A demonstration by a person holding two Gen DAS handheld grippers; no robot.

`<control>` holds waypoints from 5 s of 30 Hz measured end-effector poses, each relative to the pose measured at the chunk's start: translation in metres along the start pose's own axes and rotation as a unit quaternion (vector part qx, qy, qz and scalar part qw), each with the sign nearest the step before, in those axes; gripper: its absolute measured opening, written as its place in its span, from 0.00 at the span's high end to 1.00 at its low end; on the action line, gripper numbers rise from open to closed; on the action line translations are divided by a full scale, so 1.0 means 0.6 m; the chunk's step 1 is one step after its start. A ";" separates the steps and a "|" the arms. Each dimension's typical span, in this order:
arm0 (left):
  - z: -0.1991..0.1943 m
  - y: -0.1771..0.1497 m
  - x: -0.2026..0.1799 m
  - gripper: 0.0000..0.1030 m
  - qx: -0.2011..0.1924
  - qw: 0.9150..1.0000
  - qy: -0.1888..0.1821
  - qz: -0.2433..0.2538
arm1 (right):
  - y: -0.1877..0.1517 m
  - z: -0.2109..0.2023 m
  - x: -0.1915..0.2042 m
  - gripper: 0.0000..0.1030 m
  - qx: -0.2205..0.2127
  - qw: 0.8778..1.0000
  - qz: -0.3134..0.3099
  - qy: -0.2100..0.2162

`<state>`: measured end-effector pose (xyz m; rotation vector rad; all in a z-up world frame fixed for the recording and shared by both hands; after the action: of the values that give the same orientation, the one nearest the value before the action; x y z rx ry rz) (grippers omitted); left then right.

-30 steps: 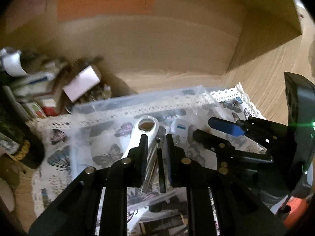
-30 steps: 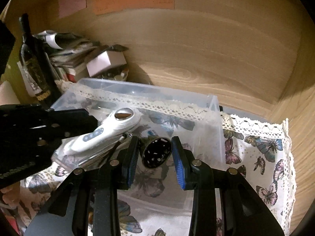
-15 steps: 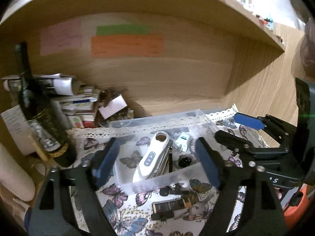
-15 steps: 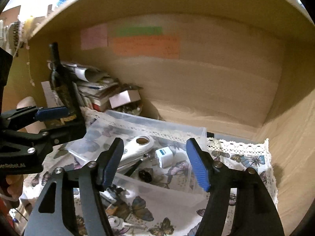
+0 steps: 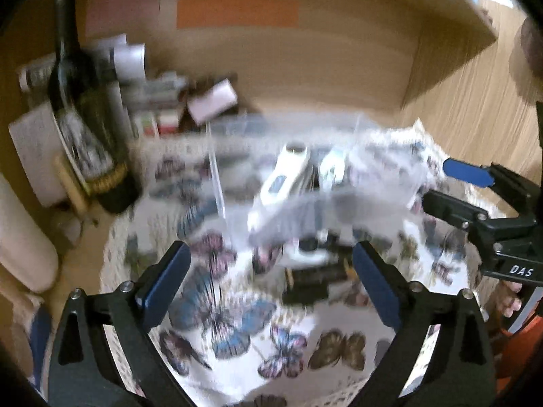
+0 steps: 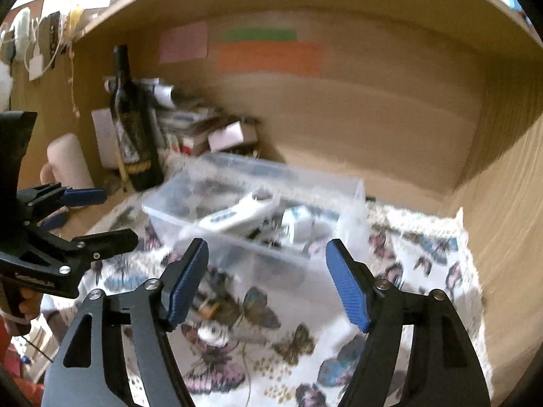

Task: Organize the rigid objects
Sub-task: 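Move both open tools back toward the remaining items on the cloth, then grasp the keys with the right tool while the left tool grasps the black USB adapter, then carry the keys and black adapter over the clear box and open both tools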

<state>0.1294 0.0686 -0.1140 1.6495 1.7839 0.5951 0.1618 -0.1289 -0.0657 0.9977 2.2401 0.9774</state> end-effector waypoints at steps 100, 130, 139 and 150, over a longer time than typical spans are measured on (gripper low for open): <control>-0.016 -0.029 -0.014 0.57 -0.022 0.998 -0.062 -0.009 | -0.014 0.022 0.034 0.75 0.035 0.999 0.005 0.034; 0.084 0.104 -0.032 0.57 -0.029 0.999 -0.038 -0.012 | 0.057 0.071 -0.055 0.75 0.000 0.999 0.048 -0.003; 0.144 0.097 -0.021 0.57 0.004 0.999 -0.030 -0.016 | 0.034 0.138 -0.067 0.75 0.055 0.997 0.059 0.004; 0.152 0.094 -0.028 0.52 0.012 0.999 -0.034 -0.013 | 0.027 0.153 -0.073 0.74 0.075 0.995 0.065 0.004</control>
<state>0.2341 0.0505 -0.1359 1.6405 1.7664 0.5013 0.2567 -0.1180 -0.1037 1.2197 2.3077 0.8769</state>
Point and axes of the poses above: each gripper's, at about its wrist camera, not at the fingertips, and z roughly the way its jaws point, x to its left, y to its top, the point moved 2 cm from there along z, roughly the way its jaws point, and after that the axes turned 5 degrees about -z, right-handed, at the moved point
